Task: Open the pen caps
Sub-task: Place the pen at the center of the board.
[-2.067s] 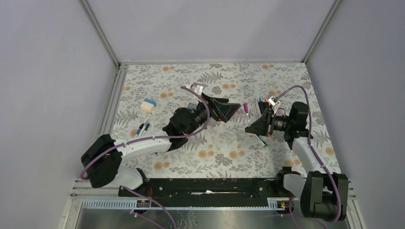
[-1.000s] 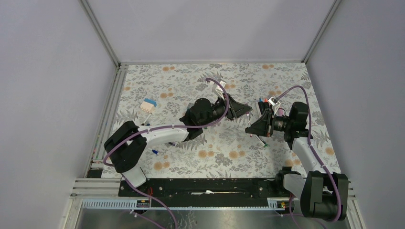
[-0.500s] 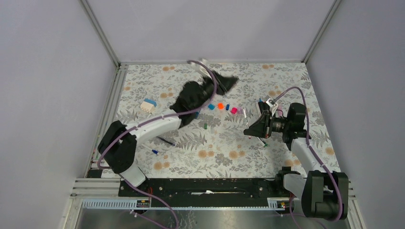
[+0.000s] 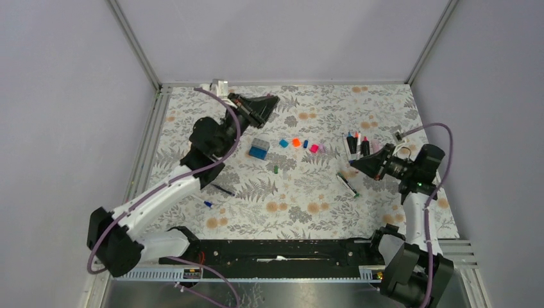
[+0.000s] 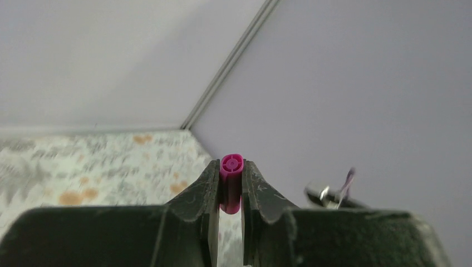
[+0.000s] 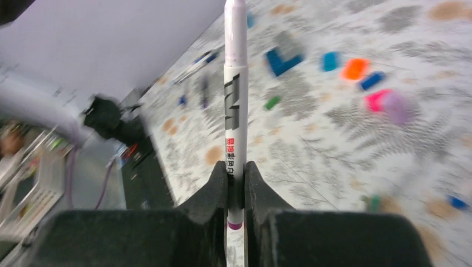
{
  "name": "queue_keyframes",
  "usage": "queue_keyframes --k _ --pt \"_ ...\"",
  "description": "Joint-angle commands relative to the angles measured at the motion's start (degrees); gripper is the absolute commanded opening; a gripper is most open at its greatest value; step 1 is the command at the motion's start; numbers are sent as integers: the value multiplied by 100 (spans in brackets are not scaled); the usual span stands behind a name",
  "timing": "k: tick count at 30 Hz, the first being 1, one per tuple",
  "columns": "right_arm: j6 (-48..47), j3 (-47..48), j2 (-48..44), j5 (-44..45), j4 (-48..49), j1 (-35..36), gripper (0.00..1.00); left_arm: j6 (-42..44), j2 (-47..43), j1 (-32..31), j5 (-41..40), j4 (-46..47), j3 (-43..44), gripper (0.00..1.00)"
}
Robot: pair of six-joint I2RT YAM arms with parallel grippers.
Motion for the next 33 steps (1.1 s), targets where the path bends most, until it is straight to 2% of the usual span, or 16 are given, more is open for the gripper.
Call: queue_keyframes --k 1,3,8,16,21,27,33 --pt "-2973 907 -318 1545 -3122 -609 1 257 -1177 51 415 -1405 -838 0" --pt "-3531 1036 -226 2399 -3507 -611 1 213 -1694 56 457 -1822 -1258 0" --pt "-4216 1304 169 3382 -4142 -611 0 -218 -2716 65 586 -2232 -2317 0" --pt "-5357 1192 574 4406 -4928 -611 1 -471 -3280 66 831 -2684 -3074 0" --pt "-5456 1035 801 4667 -4868 -537 2 -669 -3265 68 1098 -2451 -3399 0" --pt "-5332 1065 1394 5118 -4743 24 4 -871 -3231 68 1273 -2170 -3639 0" --pt "-5117 1283 2034 5395 -4699 219 8 -983 -3318 68 1331 -2101 -3730 0"
